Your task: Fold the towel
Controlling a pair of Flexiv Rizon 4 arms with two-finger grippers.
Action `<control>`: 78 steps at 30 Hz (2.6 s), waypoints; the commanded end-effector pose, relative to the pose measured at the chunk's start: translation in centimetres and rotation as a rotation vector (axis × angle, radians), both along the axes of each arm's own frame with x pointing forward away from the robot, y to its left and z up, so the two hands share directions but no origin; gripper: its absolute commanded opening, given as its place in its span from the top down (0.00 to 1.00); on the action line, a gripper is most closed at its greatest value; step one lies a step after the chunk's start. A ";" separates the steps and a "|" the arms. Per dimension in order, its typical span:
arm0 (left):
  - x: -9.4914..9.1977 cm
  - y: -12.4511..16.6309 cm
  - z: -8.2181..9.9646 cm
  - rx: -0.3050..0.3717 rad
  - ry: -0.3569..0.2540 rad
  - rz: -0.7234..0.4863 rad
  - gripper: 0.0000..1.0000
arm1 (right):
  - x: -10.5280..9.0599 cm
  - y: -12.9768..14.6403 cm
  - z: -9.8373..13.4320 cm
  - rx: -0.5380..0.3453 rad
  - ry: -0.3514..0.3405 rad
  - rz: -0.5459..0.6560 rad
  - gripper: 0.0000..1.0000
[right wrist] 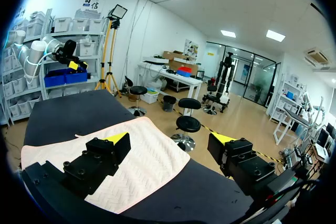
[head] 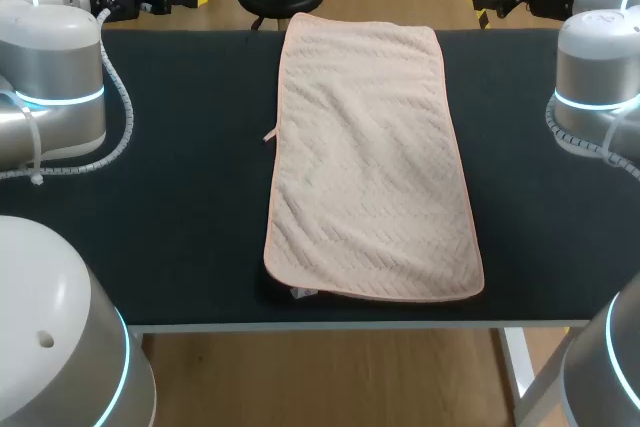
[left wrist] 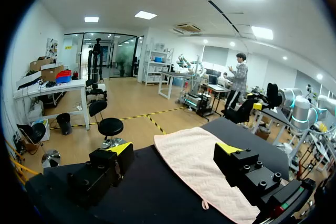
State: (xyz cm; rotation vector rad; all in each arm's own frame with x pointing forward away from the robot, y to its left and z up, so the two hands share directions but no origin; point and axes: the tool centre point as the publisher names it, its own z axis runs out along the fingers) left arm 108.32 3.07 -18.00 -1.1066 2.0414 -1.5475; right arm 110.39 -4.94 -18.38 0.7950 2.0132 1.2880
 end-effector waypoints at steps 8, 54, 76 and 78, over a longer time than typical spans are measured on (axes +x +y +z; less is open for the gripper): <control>0.0 0.0 -0.1 -0.001 -0.004 0.003 0.00 | 0.0 0.0 0.0 0.001 -0.001 0.001 0.00; -5.9 -11.4 -5.8 1.235 0.178 -1.209 0.00 | -2.5 6.1 -1.3 -1.507 0.372 0.497 0.00; -7.9 -16.6 -13.9 1.395 0.347 -1.166 0.00 | -6.6 4.6 -8.2 -1.350 0.614 0.422 0.00; -7.9 -16.3 -14.4 1.376 0.376 -1.112 0.00 | -6.7 4.6 -8.8 -1.345 0.583 0.429 0.00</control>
